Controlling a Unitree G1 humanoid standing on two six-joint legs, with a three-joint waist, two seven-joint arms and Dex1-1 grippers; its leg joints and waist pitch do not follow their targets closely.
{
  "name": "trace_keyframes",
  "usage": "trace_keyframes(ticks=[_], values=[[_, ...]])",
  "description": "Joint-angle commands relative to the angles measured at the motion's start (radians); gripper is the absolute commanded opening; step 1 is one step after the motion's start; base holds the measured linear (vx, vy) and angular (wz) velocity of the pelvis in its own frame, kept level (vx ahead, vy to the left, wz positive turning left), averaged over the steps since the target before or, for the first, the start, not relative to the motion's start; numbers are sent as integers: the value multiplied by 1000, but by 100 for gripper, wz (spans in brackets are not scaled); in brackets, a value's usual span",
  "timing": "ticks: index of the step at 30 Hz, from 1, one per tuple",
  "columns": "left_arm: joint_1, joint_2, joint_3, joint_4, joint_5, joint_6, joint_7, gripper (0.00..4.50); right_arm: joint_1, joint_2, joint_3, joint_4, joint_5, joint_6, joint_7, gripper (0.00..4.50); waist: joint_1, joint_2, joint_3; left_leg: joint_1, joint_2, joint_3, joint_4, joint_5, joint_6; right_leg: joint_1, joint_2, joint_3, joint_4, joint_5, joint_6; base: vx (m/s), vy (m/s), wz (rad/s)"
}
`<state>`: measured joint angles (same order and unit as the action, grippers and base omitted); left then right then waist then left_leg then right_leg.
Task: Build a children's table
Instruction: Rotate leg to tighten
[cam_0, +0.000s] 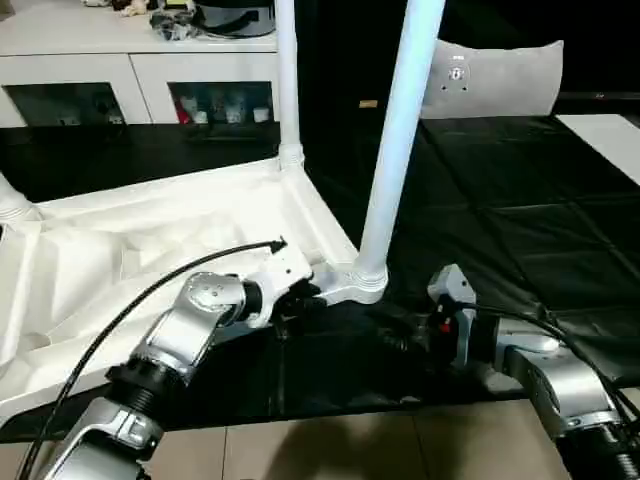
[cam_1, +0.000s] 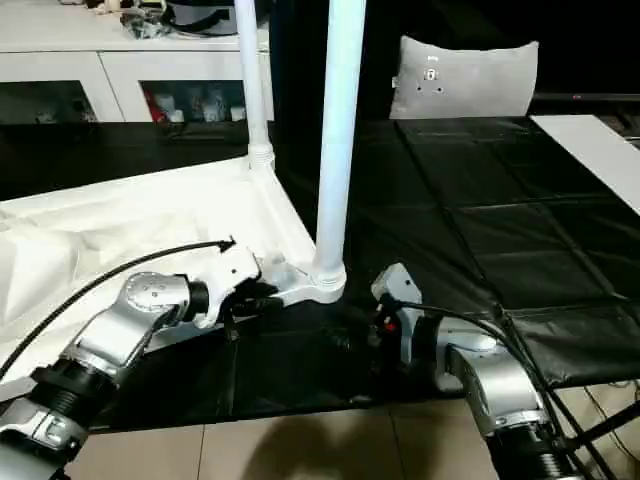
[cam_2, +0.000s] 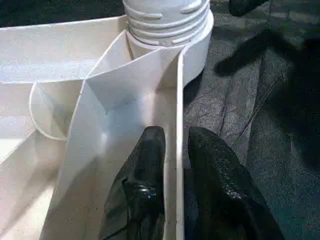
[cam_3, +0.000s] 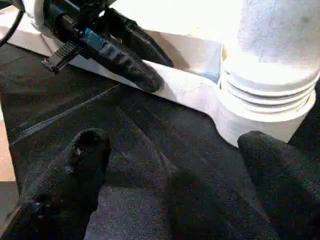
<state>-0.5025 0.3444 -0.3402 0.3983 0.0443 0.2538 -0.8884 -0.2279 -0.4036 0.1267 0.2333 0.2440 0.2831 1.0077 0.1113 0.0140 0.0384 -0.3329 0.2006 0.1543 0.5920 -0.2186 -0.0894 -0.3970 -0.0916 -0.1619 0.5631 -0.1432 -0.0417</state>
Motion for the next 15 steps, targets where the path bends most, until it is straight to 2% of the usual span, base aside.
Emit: trace_keyframes(ticks=[1,3,4,5,6,10,15], values=[[8,17,-18,39,28,15,0,60,3,-9,-1,-30,3,5,-7,450,1,-6,-52,-11,20,-2,-69,-198,57,54,-67,46,-101,-529,11,0,0,0],[4,20,-17,40,26,15,-5,56,1,-8,-4,-29,4,3,-9,450,0,-7,-52,-11,19,-1,-68,-198,58,53,-67,45,-102,-535,14,0,0,0],[0,20,-14,41,21,11,-7,32,-2,-7,-9,-25,6,-4,-11,450,0,-11,-52,-11,18,-1,-68,-197,58,53,-66,45,-103,-539,18,0,0,0],[-1,20,-13,42,20,10,-7,21,-3,-6,-10,-24,6,-6,-11,450,1,-9,-52,-10,18,-1,-68,-197,58,52,-67,45,-103,-540,17,0,0,0],[-1,19,-11,43,16,6,-8,18,-7,-7,-14,-19,8,-8,-10,450,0,-12,-51,-11,18,-1,-68,-198,59,52,-66,44,-104,-544,20,0,0,0],[4,20,-10,38,10,-1,-28,5,-23,-14,-31,-7,17,-17,-5,450,0,-12,-52,-11,19,-1,-68,-196,59,51,-68,44,-105,-553,25,0,0,0],[12,30,-22,30,6,-10,-60,5,-50,-25,-57,12,18,-28,-18,450,0,-12,-54,-13,21,-1,-70,-170,64,54,-69,49,-96,-512,10,0,0,0]])
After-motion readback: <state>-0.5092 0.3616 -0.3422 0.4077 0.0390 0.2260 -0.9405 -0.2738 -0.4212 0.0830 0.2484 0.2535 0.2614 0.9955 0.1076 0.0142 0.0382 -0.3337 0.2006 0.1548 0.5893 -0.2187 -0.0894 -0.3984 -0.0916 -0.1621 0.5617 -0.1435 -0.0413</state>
